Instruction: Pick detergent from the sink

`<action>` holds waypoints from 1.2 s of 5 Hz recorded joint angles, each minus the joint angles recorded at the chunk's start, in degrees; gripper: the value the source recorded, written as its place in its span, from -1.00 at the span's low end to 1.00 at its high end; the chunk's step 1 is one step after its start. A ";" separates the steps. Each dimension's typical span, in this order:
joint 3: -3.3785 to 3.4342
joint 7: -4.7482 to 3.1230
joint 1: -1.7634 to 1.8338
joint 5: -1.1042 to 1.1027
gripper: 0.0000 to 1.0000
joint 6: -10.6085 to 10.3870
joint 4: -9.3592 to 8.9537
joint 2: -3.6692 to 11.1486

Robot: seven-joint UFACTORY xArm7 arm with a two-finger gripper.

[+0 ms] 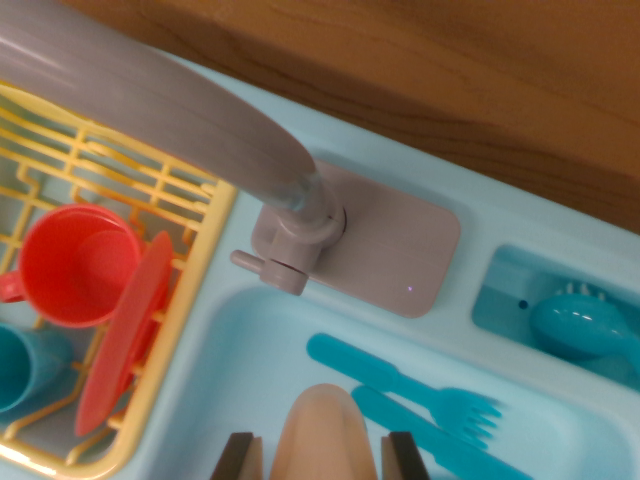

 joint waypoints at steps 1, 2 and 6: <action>0.00 0.00 0.00 0.00 1.00 0.00 0.00 0.00; -0.02 0.23 0.00 -0.18 1.00 2.52 1.75 -0.78; -0.06 0.66 0.00 -0.53 1.00 7.27 5.06 -2.24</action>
